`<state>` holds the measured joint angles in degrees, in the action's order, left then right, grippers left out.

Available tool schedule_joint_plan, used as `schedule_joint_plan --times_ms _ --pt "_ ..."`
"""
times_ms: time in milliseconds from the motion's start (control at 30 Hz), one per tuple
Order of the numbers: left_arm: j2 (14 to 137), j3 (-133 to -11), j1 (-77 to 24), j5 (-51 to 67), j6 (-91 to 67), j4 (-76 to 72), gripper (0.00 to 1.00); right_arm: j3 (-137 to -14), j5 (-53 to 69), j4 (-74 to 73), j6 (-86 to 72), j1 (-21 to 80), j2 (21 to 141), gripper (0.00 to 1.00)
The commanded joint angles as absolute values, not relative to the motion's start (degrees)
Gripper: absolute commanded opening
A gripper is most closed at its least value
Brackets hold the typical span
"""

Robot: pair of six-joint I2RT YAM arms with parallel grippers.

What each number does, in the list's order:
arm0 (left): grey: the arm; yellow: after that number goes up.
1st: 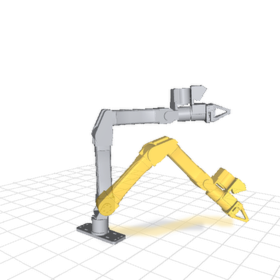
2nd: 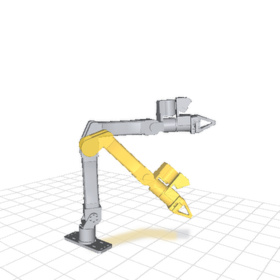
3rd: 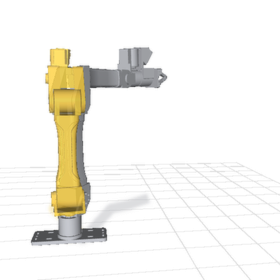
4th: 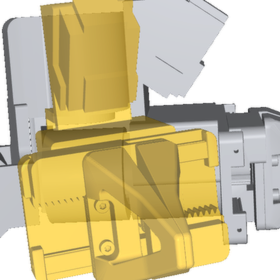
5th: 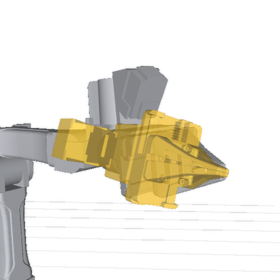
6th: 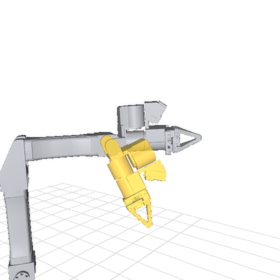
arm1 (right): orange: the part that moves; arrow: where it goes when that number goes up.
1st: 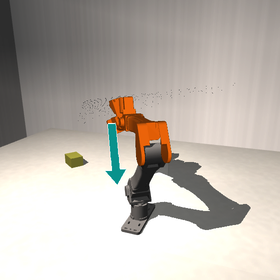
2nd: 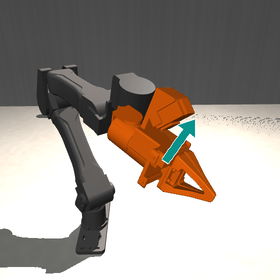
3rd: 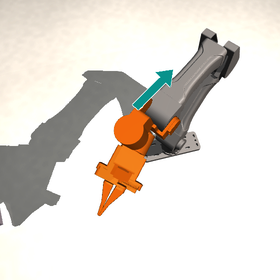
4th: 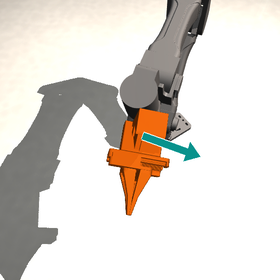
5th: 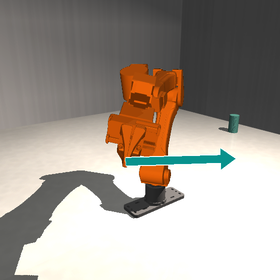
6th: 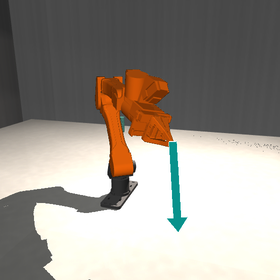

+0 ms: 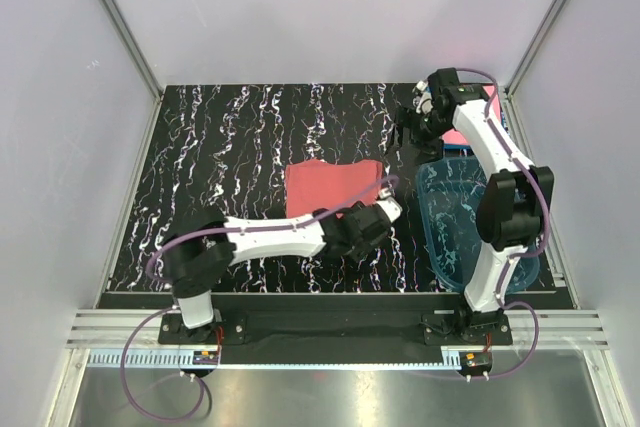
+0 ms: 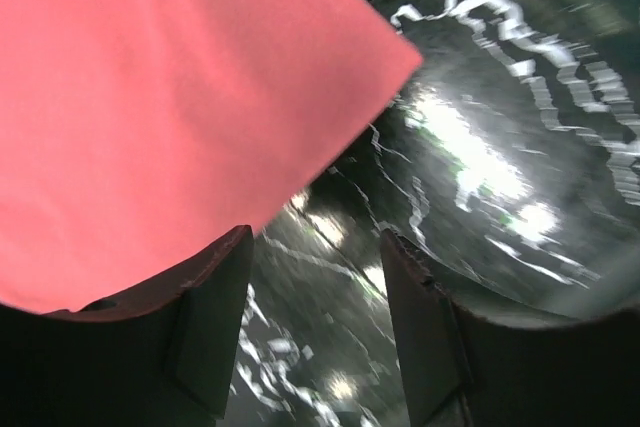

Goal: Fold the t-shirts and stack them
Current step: Neatly place the folded tshirt to the corner

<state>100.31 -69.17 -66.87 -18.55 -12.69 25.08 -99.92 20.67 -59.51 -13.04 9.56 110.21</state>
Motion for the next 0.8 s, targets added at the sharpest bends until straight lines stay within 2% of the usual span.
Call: schedule_joint_plan --times_ms 0,367,467,500,533,700,733,767 --pt "104.7 -72.8 -69.1 -27.0 -2.7 19.0 0.58 -100.6 22.4 -60.7 -13.6 8.0 105.9 0.91" --pt "113.4 -77.5 -73.3 -31.1 5.2 18.9 0.59 -97.1 25.7 -58.4 -13.4 4.7 100.6 0.91" --pt "116.2 -78.9 -73.3 -31.4 6.5 18.6 0.55 -95.3 26.2 -57.6 -13.5 4.7 100.2 0.91" --pt "116.8 -79.4 -73.2 -31.0 6.6 18.8 0.52 -95.2 26.2 -57.7 -13.5 4.7 100.5 0.91" --pt "118.1 -80.4 -73.2 -31.1 6.5 19.2 0.45 -95.2 26.2 -57.7 -13.4 4.7 100.7 0.91" --pt "118.8 -80.2 -71.3 -26.9 5.1 19.6 0.32 -96.9 26.1 -57.8 -12.9 4.7 102.6 0.91" --pt "118.6 -80.2 -70.9 -26.6 4.7 19.5 0.27 -97.4 26.1 -58.2 -12.8 4.7 102.9 0.91" --pt "118.1 -80.2 -70.6 -26.4 4.7 19.5 0.15 -98.0 26.1 -58.3 -12.8 4.6 103.4 0.91"
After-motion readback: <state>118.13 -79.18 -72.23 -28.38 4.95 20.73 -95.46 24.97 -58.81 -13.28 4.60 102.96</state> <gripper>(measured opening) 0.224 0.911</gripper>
